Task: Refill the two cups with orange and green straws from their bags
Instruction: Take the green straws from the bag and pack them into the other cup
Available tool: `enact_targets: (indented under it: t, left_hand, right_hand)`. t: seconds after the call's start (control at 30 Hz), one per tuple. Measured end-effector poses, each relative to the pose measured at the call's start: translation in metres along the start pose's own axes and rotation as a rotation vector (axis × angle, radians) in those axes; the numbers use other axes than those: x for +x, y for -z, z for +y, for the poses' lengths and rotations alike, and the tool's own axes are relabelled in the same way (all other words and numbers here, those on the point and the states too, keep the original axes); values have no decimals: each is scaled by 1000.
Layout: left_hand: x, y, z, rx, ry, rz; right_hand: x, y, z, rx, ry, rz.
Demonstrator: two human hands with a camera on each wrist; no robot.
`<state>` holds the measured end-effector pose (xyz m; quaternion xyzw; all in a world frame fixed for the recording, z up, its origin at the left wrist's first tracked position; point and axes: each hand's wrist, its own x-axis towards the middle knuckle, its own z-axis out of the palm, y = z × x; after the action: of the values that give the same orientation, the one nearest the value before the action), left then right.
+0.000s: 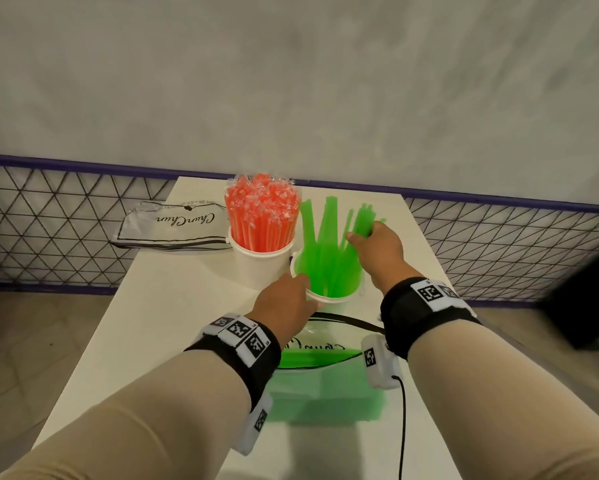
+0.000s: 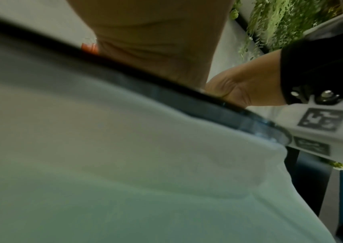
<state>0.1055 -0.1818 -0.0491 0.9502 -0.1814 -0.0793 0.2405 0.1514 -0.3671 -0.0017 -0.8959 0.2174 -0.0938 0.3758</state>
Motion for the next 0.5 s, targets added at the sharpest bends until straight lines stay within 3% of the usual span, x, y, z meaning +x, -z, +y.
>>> enact_targets:
  t: [0.27,0.5]
  left_hand:
    - [-2,2,-2,7,-29,4]
    - [-9,19,-1,-75,-29,-49]
  right_hand:
    - [3,-8,12,-151,-78,15]
    - [-6,-2,15,124,-190,141]
